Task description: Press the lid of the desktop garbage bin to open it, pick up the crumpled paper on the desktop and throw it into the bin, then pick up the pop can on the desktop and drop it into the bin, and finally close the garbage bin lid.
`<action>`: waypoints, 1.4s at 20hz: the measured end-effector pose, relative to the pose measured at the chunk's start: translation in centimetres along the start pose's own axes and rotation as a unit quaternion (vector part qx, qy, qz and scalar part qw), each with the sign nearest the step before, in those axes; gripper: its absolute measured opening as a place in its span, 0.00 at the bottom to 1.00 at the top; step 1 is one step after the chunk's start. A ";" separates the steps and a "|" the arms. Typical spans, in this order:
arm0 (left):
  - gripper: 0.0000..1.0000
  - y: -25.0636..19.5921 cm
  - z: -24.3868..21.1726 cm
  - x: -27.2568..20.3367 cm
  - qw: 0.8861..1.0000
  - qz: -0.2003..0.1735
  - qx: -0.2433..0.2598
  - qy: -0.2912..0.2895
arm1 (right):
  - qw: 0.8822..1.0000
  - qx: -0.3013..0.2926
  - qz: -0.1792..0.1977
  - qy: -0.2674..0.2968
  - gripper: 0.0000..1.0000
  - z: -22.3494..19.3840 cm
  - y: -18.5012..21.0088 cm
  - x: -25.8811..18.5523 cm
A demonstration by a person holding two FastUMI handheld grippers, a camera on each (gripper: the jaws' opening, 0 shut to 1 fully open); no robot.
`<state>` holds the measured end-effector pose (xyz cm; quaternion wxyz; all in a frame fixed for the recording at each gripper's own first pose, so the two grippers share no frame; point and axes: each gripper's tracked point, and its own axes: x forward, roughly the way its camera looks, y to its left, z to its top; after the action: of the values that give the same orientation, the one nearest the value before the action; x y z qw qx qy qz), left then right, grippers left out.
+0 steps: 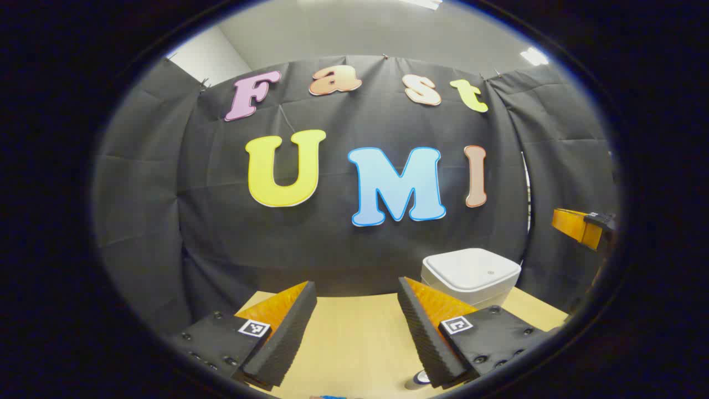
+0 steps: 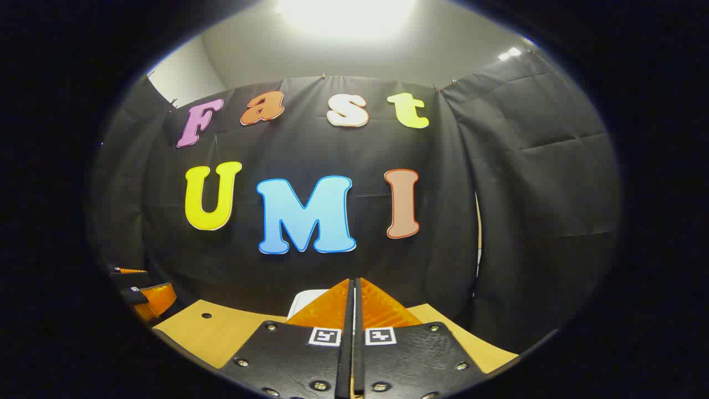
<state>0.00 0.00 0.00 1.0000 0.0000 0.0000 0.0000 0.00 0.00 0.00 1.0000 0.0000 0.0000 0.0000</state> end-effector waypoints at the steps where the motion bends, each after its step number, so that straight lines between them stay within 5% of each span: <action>1: 0.97 -0.1 0.0 0.0 1.000 -0.001 -0.001 0.001 | 1.000 -0.003 0.003 0.004 0.01 -0.3 0.2 0.7; 17: 0.97 0.3 1.6 2.9 1.000 -0.004 -0.001 -0.013 | 0.998 -0.025 0.050 0.028 0.02 -1.2 2.8 4.3; 28: 0.97 1.8 1.5 2.5 1.000 0.022 0.002 -0.008 | 0.993 -0.014 0.079 0.090 0.02 -6.7 3.6 8.6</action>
<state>2.47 1.78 1.49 0.9997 0.0021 -0.0083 0.0222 8.58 3.64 -6.71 0.9927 -0.0137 0.0904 0.0788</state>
